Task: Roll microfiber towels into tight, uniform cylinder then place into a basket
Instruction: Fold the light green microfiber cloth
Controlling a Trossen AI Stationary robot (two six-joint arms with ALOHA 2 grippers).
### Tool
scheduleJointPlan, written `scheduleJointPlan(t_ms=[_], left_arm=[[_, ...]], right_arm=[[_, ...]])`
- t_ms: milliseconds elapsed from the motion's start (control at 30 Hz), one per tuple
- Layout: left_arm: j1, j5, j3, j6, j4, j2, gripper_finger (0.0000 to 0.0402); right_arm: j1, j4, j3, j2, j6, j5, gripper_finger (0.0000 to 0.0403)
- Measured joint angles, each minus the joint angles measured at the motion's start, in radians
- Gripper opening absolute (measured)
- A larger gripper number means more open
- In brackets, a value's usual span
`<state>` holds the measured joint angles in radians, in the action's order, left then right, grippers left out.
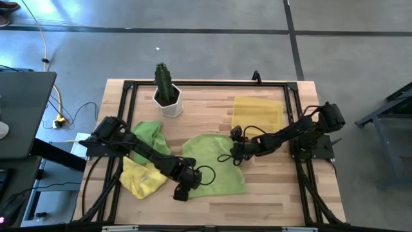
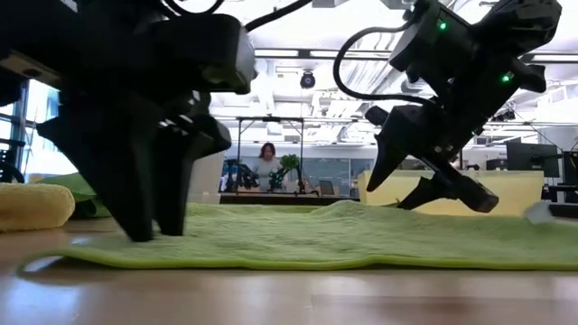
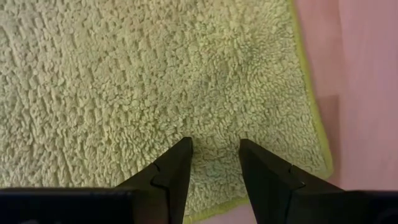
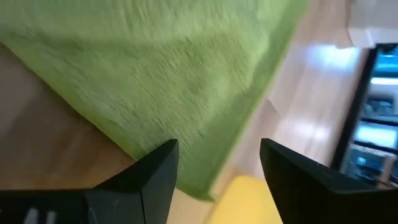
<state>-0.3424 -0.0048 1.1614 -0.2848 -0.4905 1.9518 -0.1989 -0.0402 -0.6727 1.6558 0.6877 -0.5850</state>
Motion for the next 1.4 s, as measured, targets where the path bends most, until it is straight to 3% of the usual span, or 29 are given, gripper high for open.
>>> scheduleJointPlan(t_ms=[267,467,533,700,767,1400], left_arm=[[0.000,-0.007,0.022,0.000,-0.032,0.003,0.0131],[0.000,-0.007,0.092,0.031,-0.069,0.000,0.0131],[-0.001,-0.011,0.116,0.028,-0.071,-0.019,0.0131],[-0.005,-0.015,0.132,-0.029,-0.062,-0.020,0.0131],[-0.012,-0.024,0.127,-0.046,-0.045,-0.019,0.0131],[-0.059,-0.037,0.132,-0.081,-0.131,0.076,0.0131]], right_arm=[[-0.019,0.002,0.000,0.000,0.021,-0.206,0.0220],[-0.107,-0.089,-0.061,0.000,-0.080,-0.250,0.0220],[-0.134,-0.112,-0.092,0.000,-0.212,-0.211,0.0220],[-0.152,-0.116,-0.120,0.000,-0.563,0.117,0.0220],[-0.148,-0.113,-0.111,0.000,-0.623,0.167,0.0220],[-0.162,-0.121,-0.098,0.000,-0.626,0.095,0.0220]])
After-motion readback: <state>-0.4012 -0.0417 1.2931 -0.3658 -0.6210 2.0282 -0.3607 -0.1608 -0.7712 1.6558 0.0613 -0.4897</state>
